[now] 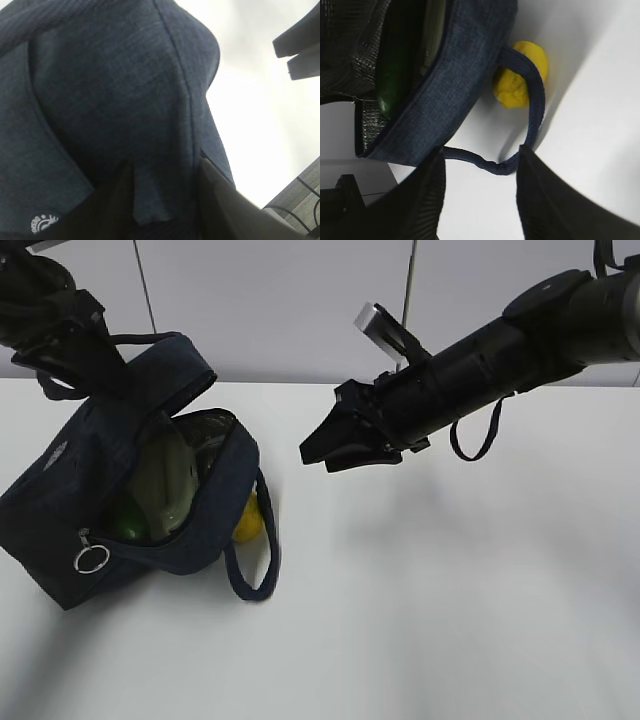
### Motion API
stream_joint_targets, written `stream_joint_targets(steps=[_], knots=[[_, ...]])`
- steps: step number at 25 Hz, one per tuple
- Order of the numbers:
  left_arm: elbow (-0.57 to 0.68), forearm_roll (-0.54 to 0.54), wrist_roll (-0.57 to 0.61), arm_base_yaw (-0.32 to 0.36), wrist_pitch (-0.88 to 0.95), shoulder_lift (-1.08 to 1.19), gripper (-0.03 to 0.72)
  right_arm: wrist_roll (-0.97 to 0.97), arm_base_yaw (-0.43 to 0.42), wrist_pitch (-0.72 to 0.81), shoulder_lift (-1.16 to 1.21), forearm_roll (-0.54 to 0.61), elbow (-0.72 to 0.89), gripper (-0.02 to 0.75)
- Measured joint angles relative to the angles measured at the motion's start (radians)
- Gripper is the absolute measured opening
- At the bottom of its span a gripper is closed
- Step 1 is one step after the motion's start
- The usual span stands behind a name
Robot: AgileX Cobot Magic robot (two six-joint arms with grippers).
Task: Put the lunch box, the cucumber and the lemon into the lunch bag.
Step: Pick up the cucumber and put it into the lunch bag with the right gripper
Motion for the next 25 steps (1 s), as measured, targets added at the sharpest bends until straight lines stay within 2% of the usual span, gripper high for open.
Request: stream_joint_targets(steps=[4, 9, 17, 25], knots=[[0.0, -0.001, 0.0, 0.0, -0.001, 0.0, 0.269, -0.001, 0.03, -0.013, 0.0, 0.034, 0.0, 0.348], [0.0, 0.0, -0.002, 0.0, -0.001, 0.0, 0.269, -0.012, 0.038, -0.038, 0.0, 0.143, 0.027, 0.358], [0.0, 0.0, -0.002, 0.0, -0.007, 0.0, 0.269, -0.042, 0.04, 0.076, 0.154, 0.388, 0.031, 0.382], [0.0, -0.007, -0.002, 0.0, -0.023, 0.0, 0.269, -0.083, 0.087, 0.045, 0.176, 0.423, 0.031, 0.383]])
